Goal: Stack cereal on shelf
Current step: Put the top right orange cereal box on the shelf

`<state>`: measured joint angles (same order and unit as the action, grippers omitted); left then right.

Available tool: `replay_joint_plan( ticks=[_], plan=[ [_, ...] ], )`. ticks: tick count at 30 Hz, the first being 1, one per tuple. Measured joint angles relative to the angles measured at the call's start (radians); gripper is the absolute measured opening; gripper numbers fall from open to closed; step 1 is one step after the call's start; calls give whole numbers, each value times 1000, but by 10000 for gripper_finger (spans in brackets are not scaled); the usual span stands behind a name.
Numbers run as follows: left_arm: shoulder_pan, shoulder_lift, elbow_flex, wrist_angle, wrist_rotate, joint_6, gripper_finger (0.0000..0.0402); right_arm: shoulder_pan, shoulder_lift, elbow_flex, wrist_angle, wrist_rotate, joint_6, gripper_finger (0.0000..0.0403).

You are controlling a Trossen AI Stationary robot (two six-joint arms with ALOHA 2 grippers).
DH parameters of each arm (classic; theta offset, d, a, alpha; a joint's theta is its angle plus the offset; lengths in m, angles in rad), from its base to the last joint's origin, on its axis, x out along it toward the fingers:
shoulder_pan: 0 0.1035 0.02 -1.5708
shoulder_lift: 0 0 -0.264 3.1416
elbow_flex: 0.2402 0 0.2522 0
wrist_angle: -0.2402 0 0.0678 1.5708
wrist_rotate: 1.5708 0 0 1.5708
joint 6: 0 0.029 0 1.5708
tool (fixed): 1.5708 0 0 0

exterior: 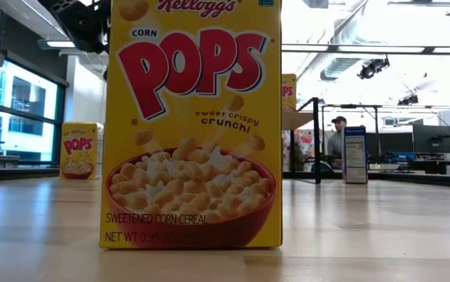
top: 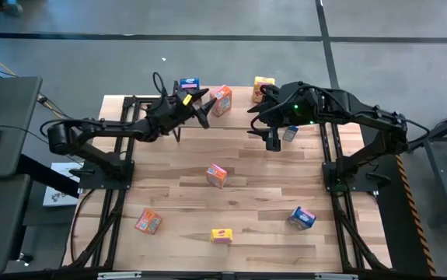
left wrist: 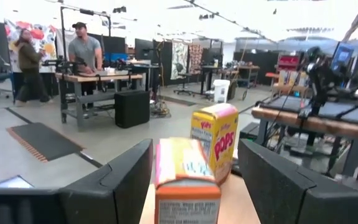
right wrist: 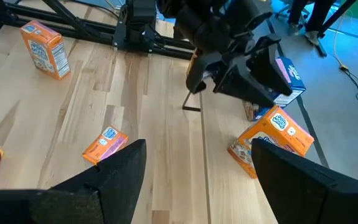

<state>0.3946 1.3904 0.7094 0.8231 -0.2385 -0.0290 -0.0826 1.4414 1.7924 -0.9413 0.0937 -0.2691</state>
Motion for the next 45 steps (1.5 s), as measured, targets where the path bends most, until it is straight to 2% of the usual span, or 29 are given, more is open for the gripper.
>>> replay_joint_plan(
  ticks=[11,15,18,24,29,35,39,45],
  plan=[
    [-78,-110,0,-101,6,-49,228,0,0,0,1,0,26,282],
    [-112,-119,0,-157,96,-6,228,0,0,0,-11,0,27,282],
    [-139,-120,0,-228,107,-4,228,0,0,0,-36,4,57,282],
    [-155,-120,0,-405,78,-4,227,0,-1,0,-67,7,86,282],
    [-154,-119,-1,-481,-21,25,227,0,-1,0,-68,7,85,282],
    [-153,-99,-1,-485,-37,93,227,0,-2,0,-67,7,78,282],
    [-150,-34,-1,-449,-44,114,227,0,-2,0,-64,8,78,282],
    [-145,47,-2,-343,-150,162,227,0,-2,0,-64,8,78,282]
  ],
)
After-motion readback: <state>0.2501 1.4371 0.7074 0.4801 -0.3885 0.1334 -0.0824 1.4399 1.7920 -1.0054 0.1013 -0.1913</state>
